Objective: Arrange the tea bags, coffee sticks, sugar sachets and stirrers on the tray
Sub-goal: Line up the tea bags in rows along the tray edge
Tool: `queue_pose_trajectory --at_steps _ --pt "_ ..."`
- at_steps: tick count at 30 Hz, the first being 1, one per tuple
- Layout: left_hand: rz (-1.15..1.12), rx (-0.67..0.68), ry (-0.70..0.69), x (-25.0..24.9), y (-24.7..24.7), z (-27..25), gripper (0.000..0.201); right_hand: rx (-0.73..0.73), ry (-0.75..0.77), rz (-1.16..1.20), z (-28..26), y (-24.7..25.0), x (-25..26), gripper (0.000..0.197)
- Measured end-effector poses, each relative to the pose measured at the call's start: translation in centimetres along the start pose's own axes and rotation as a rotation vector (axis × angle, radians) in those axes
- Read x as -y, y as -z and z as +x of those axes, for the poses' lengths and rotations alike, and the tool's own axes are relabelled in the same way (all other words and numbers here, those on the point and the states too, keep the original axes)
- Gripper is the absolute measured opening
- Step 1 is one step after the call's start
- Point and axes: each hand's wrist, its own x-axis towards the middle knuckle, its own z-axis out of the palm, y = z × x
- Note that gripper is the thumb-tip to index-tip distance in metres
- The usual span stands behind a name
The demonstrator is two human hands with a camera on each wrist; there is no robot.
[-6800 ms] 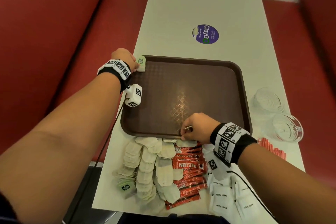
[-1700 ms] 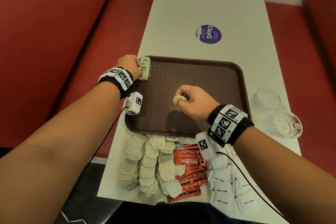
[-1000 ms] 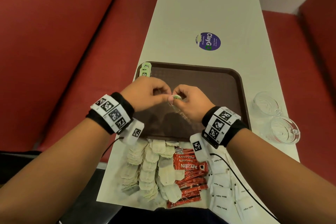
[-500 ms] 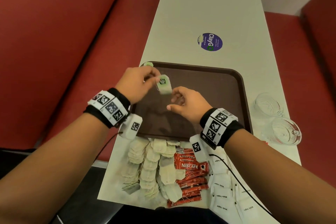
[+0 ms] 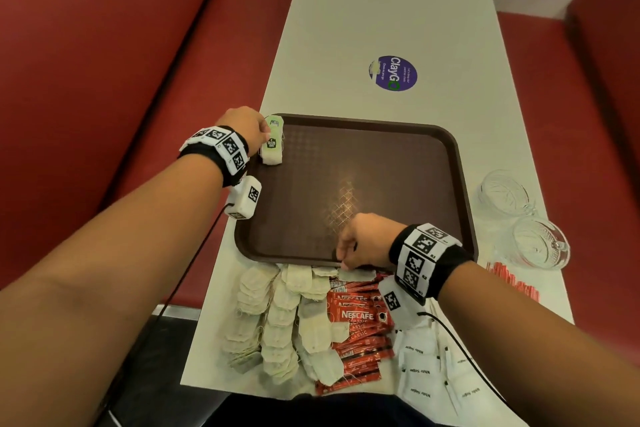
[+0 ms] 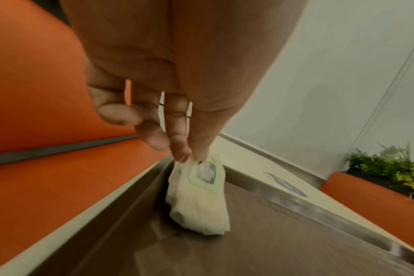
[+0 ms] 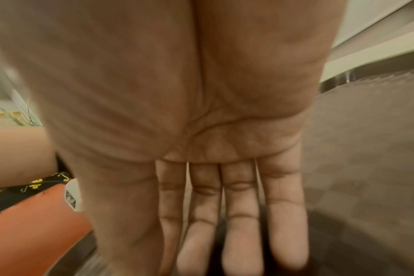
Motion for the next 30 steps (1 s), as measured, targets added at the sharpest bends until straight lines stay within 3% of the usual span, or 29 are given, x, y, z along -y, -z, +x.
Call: queue_pose_trajectory --at_steps 2,6,9,13,16,18,22,25,30 --pt "0.031 0.003 0.032 -0.3 -0.4 0.3 0.004 0.003 -0.004 -0.003 0.1 -0.2 -0.1 0.012" --pt "0.135 -0.021 0.023 -1.6 -1.2 0.4 0.026 0.006 -0.006 -0.009 0.3 -0.3 -0.1 0.011" --pt "0.249 0.049 0.007 -2.5 -1.9 0.3 0.045 0.003 0.000 -0.018 0.3 -0.3 -0.1 0.011" --pt "0.285 0.115 0.006 -2.7 -2.1 0.2 0.037 0.001 0.000 -0.021 0.1 -0.3 0.1 0.012" --pt "0.276 0.121 -0.019 -2.8 -1.4 -0.6 0.043 -0.007 0.003 -0.029 -0.2 -0.4 0.1 0.013" --pt "0.212 0.085 -0.079 -3.0 -0.4 -2.0 0.042 -0.016 0.010 -0.032 -0.5 -0.5 0.1 0.013" --pt "-0.027 0.051 -0.294 -3.7 0.7 -7.1 0.019 -0.039 0.040 -0.073 -1.4 -0.8 -0.1 0.011" --pt "-0.060 0.191 -0.489 -4.2 0.1 -11.7 0.011 -0.040 0.050 -0.131 -1.9 -1.3 -0.3 0.011" --pt "0.045 0.417 -0.691 -4.4 -3.1 -17.1 0.018 -0.074 0.068 -0.286 -2.4 -2.3 -0.8 0.018"
